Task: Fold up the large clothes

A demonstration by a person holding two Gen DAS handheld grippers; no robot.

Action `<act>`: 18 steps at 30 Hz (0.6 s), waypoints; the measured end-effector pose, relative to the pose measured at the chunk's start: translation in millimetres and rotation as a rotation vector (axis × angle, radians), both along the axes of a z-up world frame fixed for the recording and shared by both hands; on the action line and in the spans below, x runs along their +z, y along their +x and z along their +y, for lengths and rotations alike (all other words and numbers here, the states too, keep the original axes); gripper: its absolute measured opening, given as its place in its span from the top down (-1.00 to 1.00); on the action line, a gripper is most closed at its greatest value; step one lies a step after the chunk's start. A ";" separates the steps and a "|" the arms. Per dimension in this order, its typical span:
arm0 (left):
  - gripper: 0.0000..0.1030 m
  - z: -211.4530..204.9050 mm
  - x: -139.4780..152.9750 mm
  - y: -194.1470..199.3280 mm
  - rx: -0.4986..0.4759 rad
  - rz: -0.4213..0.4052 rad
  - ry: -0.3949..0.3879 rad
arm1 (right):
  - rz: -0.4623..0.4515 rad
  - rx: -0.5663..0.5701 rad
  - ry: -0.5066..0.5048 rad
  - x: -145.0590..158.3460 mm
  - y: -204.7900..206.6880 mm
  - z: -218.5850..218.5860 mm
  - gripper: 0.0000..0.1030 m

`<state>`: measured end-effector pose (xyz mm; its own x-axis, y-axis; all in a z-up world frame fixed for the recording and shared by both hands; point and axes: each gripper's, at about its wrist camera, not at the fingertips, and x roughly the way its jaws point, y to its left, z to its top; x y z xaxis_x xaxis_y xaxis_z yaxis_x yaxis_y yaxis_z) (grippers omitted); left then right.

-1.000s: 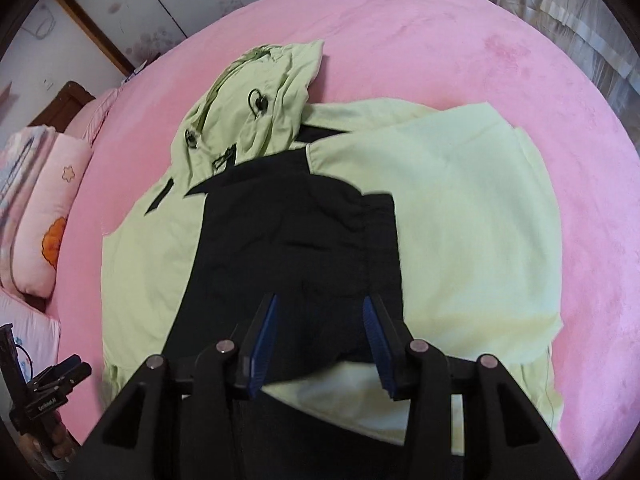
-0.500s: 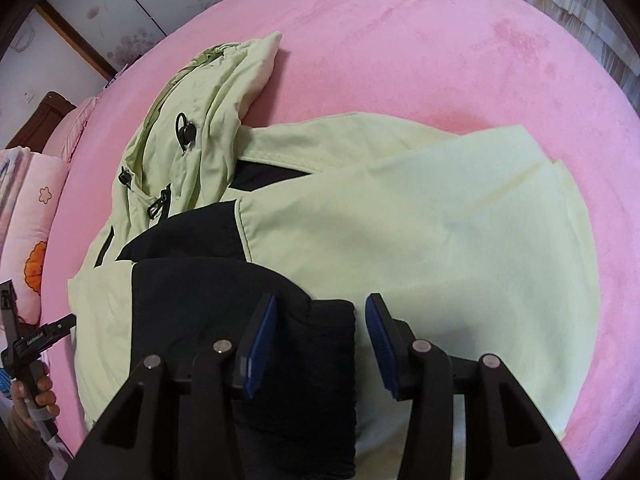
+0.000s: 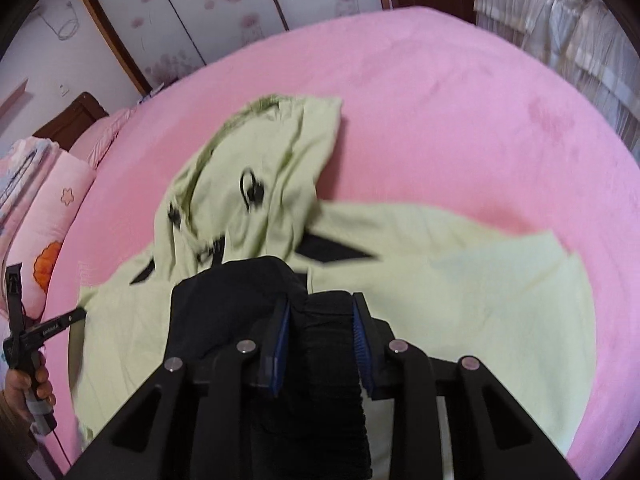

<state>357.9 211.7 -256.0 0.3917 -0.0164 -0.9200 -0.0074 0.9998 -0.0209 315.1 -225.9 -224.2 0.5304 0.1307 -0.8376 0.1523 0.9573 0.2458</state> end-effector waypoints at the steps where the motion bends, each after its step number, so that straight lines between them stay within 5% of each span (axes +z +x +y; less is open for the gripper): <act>1: 0.98 -0.1 -5.4 3.9 0.006 0.005 0.011 | 0.021 -0.008 -0.003 -7.3 7.8 0.0 0.45; 4: 0.97 -14.8 -24.7 15.5 0.009 0.019 0.044 | 0.138 -0.019 0.016 -39.5 22.5 -2.4 0.32; 7: 0.93 -7.8 -30.3 14.6 0.016 0.031 0.030 | 0.152 -0.046 0.021 -40.1 21.1 -3.2 0.24; 14: 0.66 -4.7 12.7 -2.0 0.056 -0.003 0.017 | 0.047 -0.023 -0.078 8.4 -21.5 25.2 0.07; 18: 0.50 -22.1 42.7 -45.9 0.074 -0.057 -0.114 | -0.016 0.060 -0.024 26.8 -55.1 61.8 0.07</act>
